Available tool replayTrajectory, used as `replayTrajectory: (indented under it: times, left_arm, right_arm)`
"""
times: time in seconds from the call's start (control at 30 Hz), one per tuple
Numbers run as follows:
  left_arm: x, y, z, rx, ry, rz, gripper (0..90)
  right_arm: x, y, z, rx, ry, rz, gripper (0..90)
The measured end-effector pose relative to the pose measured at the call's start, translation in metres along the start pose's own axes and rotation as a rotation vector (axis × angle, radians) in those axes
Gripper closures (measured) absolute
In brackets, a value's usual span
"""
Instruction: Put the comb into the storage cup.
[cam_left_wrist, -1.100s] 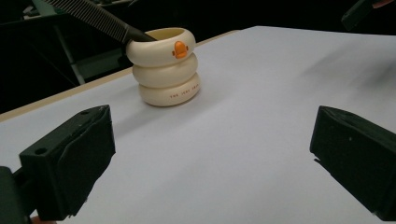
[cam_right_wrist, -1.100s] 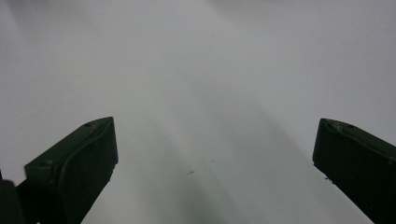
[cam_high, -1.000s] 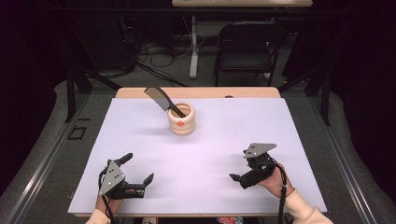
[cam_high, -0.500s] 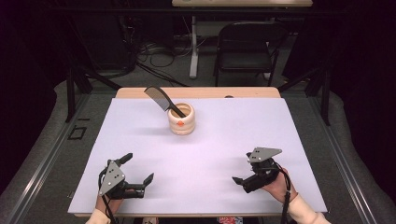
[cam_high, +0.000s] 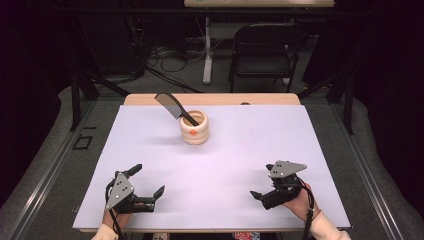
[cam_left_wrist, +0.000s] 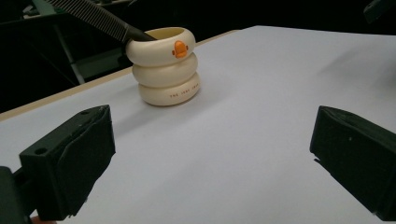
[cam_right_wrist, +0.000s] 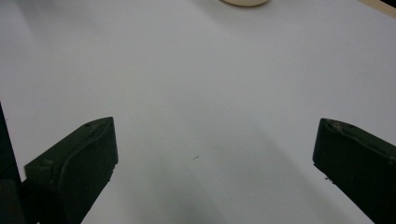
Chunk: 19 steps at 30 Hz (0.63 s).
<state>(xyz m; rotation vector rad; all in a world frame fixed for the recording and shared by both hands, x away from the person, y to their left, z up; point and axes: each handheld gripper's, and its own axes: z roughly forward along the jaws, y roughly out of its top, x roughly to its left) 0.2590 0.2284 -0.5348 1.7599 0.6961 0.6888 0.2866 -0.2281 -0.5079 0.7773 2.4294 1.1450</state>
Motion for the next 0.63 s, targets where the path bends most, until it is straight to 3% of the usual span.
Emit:
replayTrajectory:
  times: [0.63]
  left_arm:
    - [0.0007, -0.0003, 0.0013, 0.003, -0.001, -0.003, 0.1]
  right_arm:
    - [0.0044, -0.0059, -0.0094, -0.071, -0.034, -0.024, 0.0]
